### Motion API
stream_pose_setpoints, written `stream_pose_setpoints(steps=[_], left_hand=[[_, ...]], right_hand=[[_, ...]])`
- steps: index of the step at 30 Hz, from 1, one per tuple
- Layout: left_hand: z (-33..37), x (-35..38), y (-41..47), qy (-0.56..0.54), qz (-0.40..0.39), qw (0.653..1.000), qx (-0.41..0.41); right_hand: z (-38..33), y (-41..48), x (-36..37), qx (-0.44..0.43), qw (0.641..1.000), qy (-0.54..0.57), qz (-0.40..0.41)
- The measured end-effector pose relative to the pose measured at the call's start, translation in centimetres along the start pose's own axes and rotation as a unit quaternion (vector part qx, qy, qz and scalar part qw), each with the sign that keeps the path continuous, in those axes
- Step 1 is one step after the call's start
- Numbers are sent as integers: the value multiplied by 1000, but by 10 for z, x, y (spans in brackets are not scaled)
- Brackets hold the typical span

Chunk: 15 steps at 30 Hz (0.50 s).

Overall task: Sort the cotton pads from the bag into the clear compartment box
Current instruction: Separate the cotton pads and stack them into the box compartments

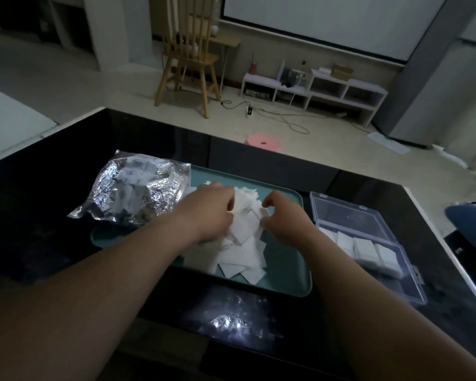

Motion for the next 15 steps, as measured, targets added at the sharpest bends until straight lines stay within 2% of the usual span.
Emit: stream_pose_setpoints(steps=[4, 6, 12, 15], left_hand=[[13, 26, 3, 75, -60, 995, 19], [14, 33, 5, 68, -71, 995, 16], [6, 20, 18, -12, 2, 1000, -16], [8, 22, 23, 5, 0, 999, -37]], right_hand=[[1, 4, 11, 9, 999, -35, -40], [0, 3, 8, 2, 998, -52, -35], [15, -11, 2, 5, 998, -49, -41], [19, -19, -1, 1, 999, -29, -37]])
Point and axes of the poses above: each hand's wrist, its own y-axis towards the middle knuckle, its own x-axis out of the palm, z = x × y, the point moved 6 cm from there along y, towards the middle knuckle, and after that the axes turned 14 degrees about -x, right-handed, at the moved point
